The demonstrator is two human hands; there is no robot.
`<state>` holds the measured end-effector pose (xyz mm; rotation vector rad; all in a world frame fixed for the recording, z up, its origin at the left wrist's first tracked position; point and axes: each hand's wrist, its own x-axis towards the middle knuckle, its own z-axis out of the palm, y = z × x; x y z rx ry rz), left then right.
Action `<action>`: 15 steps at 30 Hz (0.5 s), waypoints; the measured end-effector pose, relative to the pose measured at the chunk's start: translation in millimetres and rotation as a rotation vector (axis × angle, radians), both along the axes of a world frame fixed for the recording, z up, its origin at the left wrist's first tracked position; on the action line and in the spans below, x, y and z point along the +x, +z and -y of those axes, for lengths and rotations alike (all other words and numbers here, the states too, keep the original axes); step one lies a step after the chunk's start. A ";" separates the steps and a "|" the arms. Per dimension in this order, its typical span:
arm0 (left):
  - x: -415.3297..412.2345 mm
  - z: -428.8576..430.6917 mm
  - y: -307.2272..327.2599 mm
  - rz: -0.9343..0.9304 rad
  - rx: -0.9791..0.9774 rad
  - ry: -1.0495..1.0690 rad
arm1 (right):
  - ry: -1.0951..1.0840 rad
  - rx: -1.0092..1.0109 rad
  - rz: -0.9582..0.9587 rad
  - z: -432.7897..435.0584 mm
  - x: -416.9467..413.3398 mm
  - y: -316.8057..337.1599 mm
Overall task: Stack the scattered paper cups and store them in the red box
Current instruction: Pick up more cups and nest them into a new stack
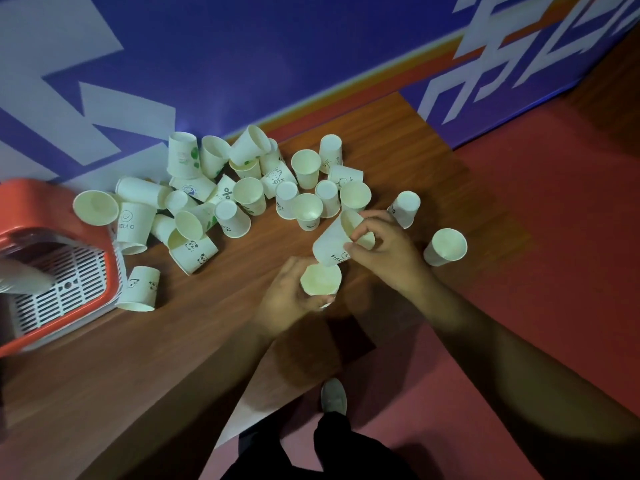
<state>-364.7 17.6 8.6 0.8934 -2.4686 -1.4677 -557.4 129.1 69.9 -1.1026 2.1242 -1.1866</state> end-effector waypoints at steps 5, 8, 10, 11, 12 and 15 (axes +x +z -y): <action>-6.4 1.3 -1.6 -0.011 0.154 0.063 | 0.097 0.038 0.047 -4.5 6.3 14.7; -6.7 4.1 -2.5 0.003 0.226 0.042 | 0.122 0.044 0.020 0.7 11.1 16.5; -5.1 6.1 -2.8 -0.009 0.293 0.032 | 0.163 0.055 -0.008 4.2 14.3 16.6; -3.6 7.5 -2.6 -0.017 0.326 0.025 | 0.190 0.079 -0.054 5.9 15.6 15.3; -1.8 8.9 -1.2 -0.018 0.353 0.010 | 0.220 0.116 -0.100 7.3 17.3 13.5; 7.9 17.5 -1.7 -0.035 0.434 -0.047 | 0.283 0.250 -0.177 10.1 24.0 3.0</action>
